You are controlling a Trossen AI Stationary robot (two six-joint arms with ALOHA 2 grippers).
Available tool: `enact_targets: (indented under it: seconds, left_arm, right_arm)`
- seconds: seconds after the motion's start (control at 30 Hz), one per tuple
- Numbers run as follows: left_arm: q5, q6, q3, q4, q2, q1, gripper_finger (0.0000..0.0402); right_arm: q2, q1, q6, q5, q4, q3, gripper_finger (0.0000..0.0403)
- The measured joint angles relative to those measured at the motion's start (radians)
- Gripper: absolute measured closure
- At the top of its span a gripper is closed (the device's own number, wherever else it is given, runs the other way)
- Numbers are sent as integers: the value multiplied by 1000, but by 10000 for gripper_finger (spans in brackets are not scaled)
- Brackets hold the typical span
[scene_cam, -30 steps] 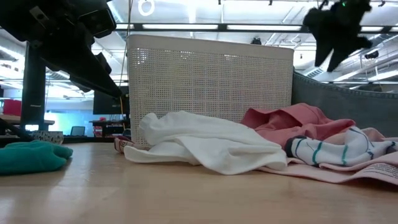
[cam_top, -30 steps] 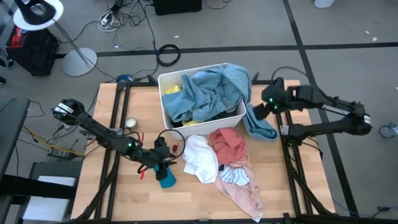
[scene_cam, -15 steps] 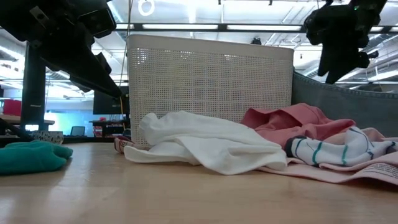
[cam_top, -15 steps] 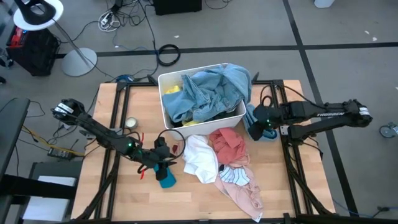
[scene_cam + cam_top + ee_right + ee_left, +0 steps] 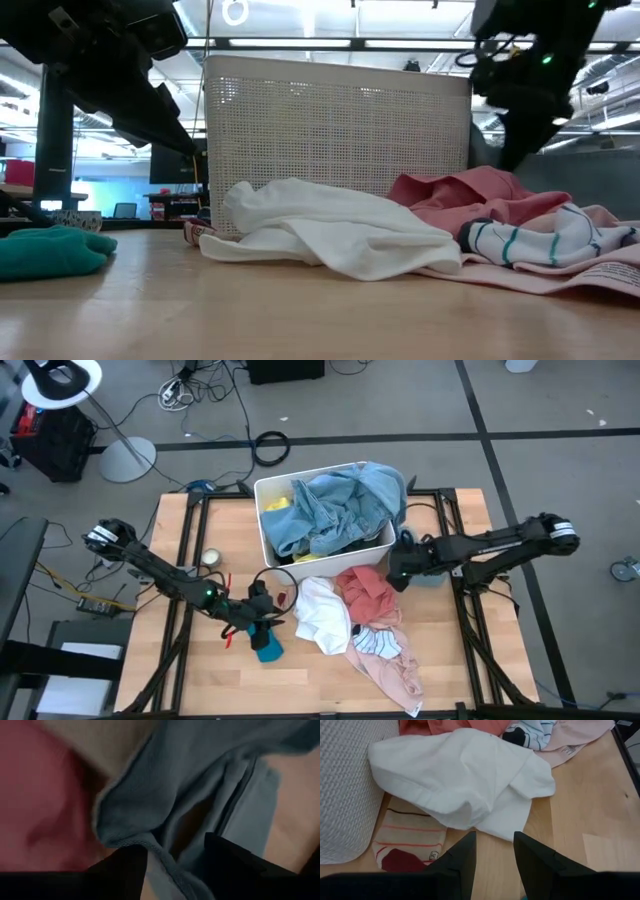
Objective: Sort clothes
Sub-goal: Put the light blue pants into the white bin
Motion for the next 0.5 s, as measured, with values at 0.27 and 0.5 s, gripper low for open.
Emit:
enact_targets:
  seconds: [0.27, 0.5]
  left_arm:
    - [0, 0, 0, 15, 0, 0, 266]
    - [0, -1, 0, 21, 0, -5, 266]
  right_arm:
    - [1, -98, 1, 63, 12, 0, 370]
    - [-171, -142, 22, 166, -163, 165, 396]
